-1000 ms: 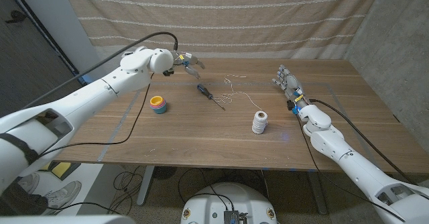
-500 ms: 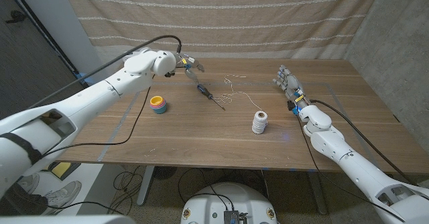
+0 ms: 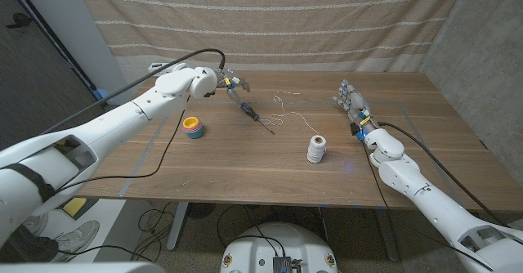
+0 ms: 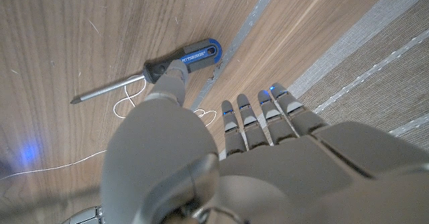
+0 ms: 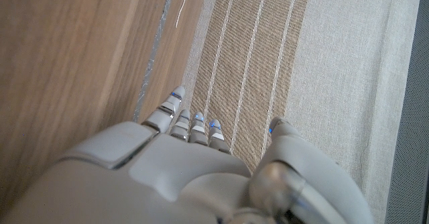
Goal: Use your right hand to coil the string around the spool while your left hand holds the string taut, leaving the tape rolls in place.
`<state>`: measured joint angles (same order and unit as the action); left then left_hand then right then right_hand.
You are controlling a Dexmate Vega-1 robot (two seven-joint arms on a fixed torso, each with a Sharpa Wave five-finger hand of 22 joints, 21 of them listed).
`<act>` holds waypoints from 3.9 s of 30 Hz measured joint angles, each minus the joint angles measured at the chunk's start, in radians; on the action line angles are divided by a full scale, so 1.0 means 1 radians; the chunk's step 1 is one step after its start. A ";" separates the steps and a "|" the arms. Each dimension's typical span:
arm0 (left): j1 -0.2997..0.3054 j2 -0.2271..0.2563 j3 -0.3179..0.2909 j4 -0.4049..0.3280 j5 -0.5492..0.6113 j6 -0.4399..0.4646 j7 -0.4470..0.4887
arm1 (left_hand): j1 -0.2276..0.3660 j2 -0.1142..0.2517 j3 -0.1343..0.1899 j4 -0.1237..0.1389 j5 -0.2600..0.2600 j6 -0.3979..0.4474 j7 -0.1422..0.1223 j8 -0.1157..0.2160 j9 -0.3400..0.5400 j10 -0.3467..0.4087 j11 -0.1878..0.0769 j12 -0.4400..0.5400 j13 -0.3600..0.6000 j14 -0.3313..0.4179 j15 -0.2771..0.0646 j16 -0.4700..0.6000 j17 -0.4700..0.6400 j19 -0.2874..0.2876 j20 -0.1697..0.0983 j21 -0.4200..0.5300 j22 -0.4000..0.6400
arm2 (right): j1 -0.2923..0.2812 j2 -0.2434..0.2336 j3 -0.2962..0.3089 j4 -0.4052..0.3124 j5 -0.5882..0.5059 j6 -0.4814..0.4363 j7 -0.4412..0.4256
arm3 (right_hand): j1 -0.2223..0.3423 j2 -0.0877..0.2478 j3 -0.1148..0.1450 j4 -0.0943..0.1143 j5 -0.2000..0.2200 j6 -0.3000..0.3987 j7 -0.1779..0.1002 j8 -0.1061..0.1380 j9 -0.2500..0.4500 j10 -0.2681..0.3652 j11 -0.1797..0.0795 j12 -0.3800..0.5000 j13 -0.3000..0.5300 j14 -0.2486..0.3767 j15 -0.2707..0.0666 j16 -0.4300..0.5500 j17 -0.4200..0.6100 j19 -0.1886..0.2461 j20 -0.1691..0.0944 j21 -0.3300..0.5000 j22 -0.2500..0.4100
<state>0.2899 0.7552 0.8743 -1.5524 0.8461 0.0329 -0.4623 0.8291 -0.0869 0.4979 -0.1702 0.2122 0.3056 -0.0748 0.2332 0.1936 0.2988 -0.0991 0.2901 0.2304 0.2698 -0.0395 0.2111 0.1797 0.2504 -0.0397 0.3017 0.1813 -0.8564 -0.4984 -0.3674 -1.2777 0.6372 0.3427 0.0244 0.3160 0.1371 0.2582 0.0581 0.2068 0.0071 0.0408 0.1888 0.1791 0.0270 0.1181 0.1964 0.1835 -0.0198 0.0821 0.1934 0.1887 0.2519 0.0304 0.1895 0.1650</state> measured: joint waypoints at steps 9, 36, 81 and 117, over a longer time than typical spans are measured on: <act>0.002 -0.014 0.004 0.041 -0.007 -0.043 0.030 | 0.058 0.024 -0.009 0.005 0.011 0.020 0.005 0.000 0.000 0.010 0.003 0.007 0.013 0.019 -0.003 0.004 0.000 0.046 -0.001 0.008 0.000 | 0.000 0.002 0.000 0.004 0.001 0.000 -0.001 | 0.000 0.000 -0.003 0.003 0.000 0.000 0.000 0.000 0.000 0.000 0.000 0.000 0.000 0.006 -0.006 0.000 0.000 0.000 0.000 0.000 0.000; -0.036 -0.076 0.053 0.226 -0.070 -0.187 0.134 | 0.215 0.093 -0.054 0.007 0.011 0.100 -0.007 0.011 0.004 0.076 0.002 0.028 0.046 0.079 -0.003 0.007 0.004 0.141 0.053 0.013 -0.002 | 0.004 0.002 -0.001 -0.004 -0.005 -0.021 -0.024 | -0.009 0.000 -0.003 0.003 0.000 0.002 -0.002 0.000 0.000 0.000 0.000 0.000 0.000 0.011 0.000 0.000 0.000 0.006 0.006 0.000 0.000; -0.026 -0.127 0.126 0.512 -0.090 -0.361 0.601 | 0.577 0.137 -0.148 -0.009 -0.042 0.588 0.030 0.161 0.003 0.540 0.035 0.183 0.168 0.469 0.022 0.360 0.164 0.468 0.029 0.359 0.054 | 0.000 -0.015 -0.010 -0.040 -0.049 -0.057 -0.085 | 0.006 -0.022 0.008 -0.035 -0.004 0.037 -0.007 0.005 0.000 0.052 0.004 0.009 0.000 0.069 0.007 0.008 -0.007 0.050 0.018 0.008 0.000; 0.143 -0.016 -0.092 0.282 -0.269 -0.323 0.713 | 0.624 0.090 -0.157 -0.007 -0.039 0.668 0.040 0.138 -0.001 0.574 0.058 0.235 0.169 0.516 0.030 0.362 0.170 0.459 0.020 0.439 0.054 | -0.161 -0.335 -0.040 -0.590 -0.316 -0.531 -0.271 | 0.103 -0.055 0.022 -0.141 -0.022 0.181 -0.013 0.023 0.000 0.154 -0.011 0.019 0.000 0.161 -0.003 0.008 -0.009 0.079 0.029 0.006 0.000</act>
<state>0.4329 0.7389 0.7819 -1.2701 0.5772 -0.2899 0.2506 1.4536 0.0028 0.3413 -0.1775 0.1736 0.9739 -0.0353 0.3712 0.1930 0.8733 -0.0414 0.5250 0.3991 0.7855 -0.0096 0.5727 0.3493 0.7093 -0.0200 0.7407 0.2356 -1.0171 -0.8330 -0.4071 -1.8676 0.3212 -0.1879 -0.2466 0.4188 0.0818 0.2803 -0.0828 0.1847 0.1878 0.0283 0.2114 0.1791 0.1806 0.1073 0.2153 0.1835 0.1416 0.0789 0.2011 0.1795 0.3308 0.0592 0.1958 0.1649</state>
